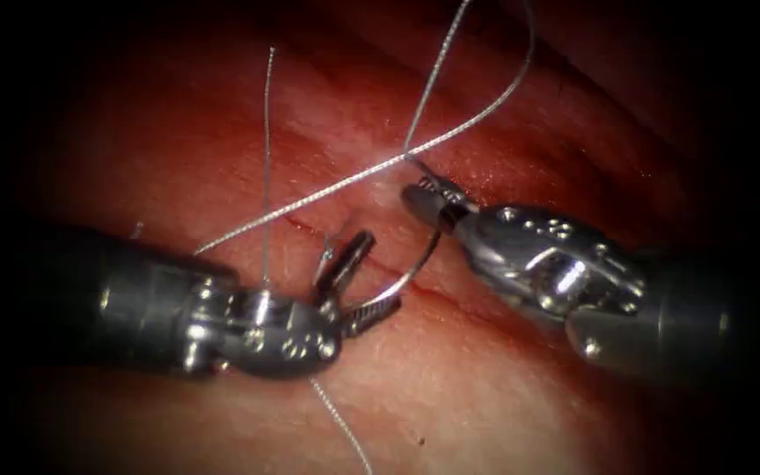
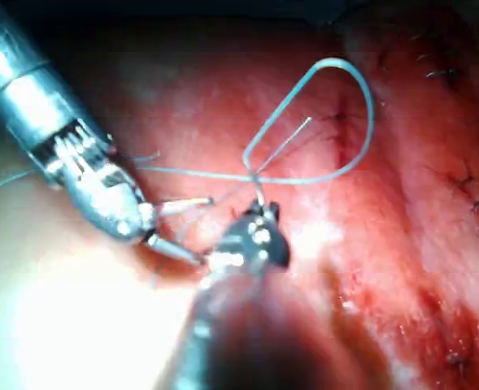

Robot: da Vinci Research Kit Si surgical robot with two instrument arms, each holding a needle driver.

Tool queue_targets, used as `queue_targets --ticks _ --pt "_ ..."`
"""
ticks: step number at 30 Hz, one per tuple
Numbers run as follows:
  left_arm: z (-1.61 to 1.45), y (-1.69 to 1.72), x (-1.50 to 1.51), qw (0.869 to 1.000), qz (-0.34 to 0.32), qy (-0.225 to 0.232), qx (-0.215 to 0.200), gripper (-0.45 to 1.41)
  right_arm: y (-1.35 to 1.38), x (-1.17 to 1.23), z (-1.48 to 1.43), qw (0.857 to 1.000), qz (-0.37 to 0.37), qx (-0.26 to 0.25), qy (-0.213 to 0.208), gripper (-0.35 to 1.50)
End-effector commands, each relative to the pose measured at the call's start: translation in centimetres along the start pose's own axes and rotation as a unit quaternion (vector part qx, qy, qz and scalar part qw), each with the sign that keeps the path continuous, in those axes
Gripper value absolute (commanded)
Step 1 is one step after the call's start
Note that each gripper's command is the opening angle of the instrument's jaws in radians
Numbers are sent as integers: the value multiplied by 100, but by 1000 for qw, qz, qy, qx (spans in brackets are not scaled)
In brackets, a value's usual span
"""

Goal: Wound Closure

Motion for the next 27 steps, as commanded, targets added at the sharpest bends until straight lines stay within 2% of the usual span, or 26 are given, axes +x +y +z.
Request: queue_targets --ticks 1,3,5,8,11,15,19,22,27 --pt "3 5 0 999 -28 6 -18 93 6 -4 3 1000 -17 12 6 -35" --pt "-2 -1 3 993 -93 15 -71 106 16 -5 -1 998 -42 33 20 -35" --pt "-7 -6 7 983 -138 18 -116 110 25 -6 -5 996 -65 55 34 -35" --pt "-15 -13 12 960 -210 23 -182 103 39 -7 -12 990 -95 89 56 -35" --pt "-17 -15 14 931 -267 22 -247 101 47 -9 -17 985 -113 113 69 -35" --pt "-11 -14 11 881 -340 24 -330 101 46 -11 -20 969 -162 154 104 -35" --pt "-3 -17 5 844 -383 21 -375 101 40 -13 -21 944 -225 198 140 -35" --pt "5 -21 -2 831 -404 11 -383 106 36 -13 -20 927 -249 228 161 -35" --pt "19 -30 -13 825 -425 0 -374 111 29 -14 -20 905 -286 259 181 -35"
